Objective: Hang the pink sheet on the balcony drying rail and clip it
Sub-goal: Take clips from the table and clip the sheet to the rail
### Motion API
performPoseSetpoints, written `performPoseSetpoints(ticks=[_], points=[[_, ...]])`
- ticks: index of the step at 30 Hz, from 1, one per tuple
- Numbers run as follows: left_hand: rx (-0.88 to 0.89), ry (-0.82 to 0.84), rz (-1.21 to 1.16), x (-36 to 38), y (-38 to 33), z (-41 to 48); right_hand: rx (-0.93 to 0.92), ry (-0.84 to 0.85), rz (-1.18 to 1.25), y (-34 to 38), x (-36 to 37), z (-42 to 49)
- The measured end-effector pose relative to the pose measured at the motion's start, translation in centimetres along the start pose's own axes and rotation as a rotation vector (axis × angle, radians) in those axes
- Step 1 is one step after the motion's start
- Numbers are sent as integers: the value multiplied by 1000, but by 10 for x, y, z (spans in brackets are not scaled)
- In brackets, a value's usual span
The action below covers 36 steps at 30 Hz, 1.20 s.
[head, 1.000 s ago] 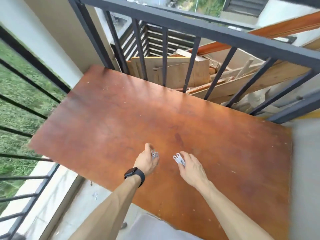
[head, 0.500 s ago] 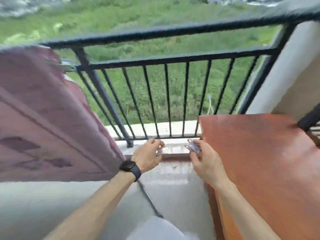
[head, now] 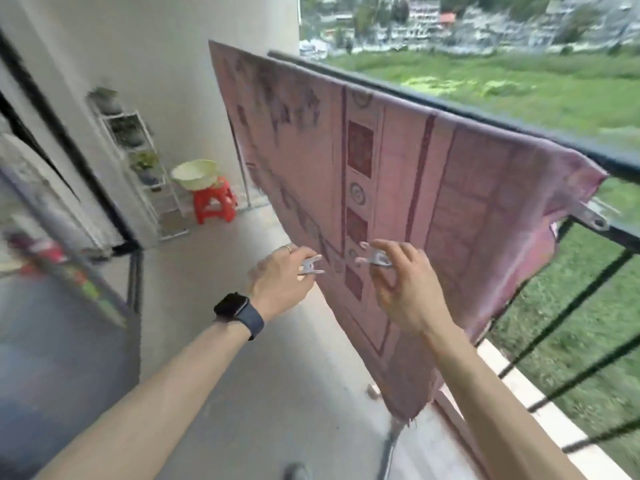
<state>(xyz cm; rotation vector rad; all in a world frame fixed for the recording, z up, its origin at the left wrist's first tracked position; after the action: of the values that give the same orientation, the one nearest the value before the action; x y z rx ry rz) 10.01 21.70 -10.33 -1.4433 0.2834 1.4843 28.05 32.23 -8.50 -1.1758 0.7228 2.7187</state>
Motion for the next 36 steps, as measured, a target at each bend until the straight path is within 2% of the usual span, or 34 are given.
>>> performPoseSetpoints(ticks=[4, 8, 13, 24, 36], points=[[-68, -137, 128, -65, 59, 57, -130, -2, 16, 37, 48, 97], [-81, -195, 264, -116, 115, 129, -205, 38, -27, 58, 105, 188], [-142, -234, 295, -165, 184, 228, -249, 55, -51, 80, 168, 301], [-200, -243, 352, -202, 318, 452, -317, 25, -96, 71, 307, 533], [-283, -327, 378, -247, 467, 738, -422, 11, -73, 52, 478, 834]])
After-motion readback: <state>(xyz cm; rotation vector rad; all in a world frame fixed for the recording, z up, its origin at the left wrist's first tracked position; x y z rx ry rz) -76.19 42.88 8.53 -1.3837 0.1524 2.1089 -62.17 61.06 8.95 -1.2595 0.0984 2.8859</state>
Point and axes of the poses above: each hand's wrist, its own z-axis towards the middle knuckle, its own x-axis out of the palm, y = z × x, the point moved 8 cm from there along z, towards the middle knuckle, and after that the axes turned 8 degrees about -x, right-handed, at the moved point
